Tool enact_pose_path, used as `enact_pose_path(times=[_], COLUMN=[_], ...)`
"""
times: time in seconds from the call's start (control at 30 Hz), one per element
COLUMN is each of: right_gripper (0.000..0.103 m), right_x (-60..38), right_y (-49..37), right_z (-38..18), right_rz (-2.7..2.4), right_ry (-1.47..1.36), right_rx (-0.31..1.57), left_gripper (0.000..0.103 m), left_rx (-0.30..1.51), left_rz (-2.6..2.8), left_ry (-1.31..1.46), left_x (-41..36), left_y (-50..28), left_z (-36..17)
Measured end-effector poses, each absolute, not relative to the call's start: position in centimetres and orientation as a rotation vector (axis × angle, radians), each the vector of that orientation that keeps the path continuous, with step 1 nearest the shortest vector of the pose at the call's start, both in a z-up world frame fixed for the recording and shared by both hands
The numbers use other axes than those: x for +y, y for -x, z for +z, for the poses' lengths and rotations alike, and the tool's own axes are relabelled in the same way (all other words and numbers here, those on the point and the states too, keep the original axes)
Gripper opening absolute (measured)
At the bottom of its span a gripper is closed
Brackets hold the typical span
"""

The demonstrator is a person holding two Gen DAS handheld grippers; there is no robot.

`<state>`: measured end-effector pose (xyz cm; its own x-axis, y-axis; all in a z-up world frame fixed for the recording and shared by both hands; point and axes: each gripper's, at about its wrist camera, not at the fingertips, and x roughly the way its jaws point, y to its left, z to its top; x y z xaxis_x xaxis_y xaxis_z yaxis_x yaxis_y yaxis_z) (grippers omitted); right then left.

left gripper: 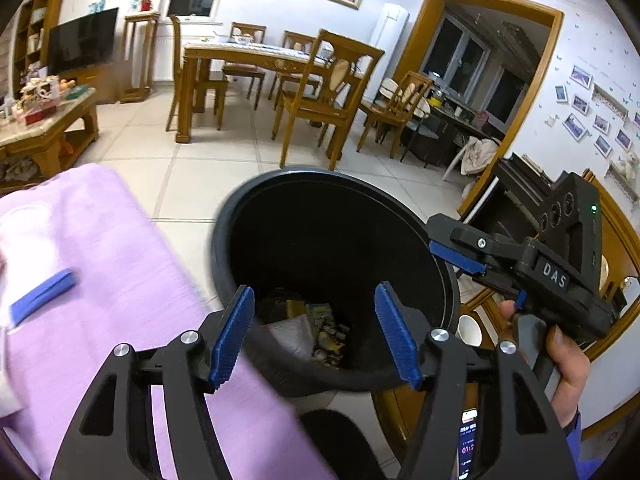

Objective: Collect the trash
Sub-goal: 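Return both open tools to the table toward the blue wrapper, then grasp the blue wrapper with the left tool while the right tool grasps the white tissue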

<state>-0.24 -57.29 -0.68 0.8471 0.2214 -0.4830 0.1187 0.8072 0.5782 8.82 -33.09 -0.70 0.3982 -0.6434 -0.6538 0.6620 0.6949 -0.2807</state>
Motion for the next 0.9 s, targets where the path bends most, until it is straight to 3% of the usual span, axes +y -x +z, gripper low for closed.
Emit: enact_pose_path(times=[0.23,0.57,0.9], right_gripper=[0.077,0.077,0.077], right_x=[-50.6,-33.6,-19.3], right_y=[-2.4,-8.7,-15.3], right_z=[1.1,1.5,-0.7], right_rz=[0.152,0.392,0.51], right_ry=[-0.554,-0.401,-0.244], right_rx=[0.604,0.748,0.907], left_gripper=[0.063,0.063,0.061], left_rx=[0.774,0.787,0.903], left_rz=[-0.667,-0.276,-0.292], left_ry=[0.046,0.101,0.064], left_x=[-22.4,-3.7,-0.3], left_y=[-9.2,-13.3,-17.0], left_z=[0.6,-0.9,-4.2])
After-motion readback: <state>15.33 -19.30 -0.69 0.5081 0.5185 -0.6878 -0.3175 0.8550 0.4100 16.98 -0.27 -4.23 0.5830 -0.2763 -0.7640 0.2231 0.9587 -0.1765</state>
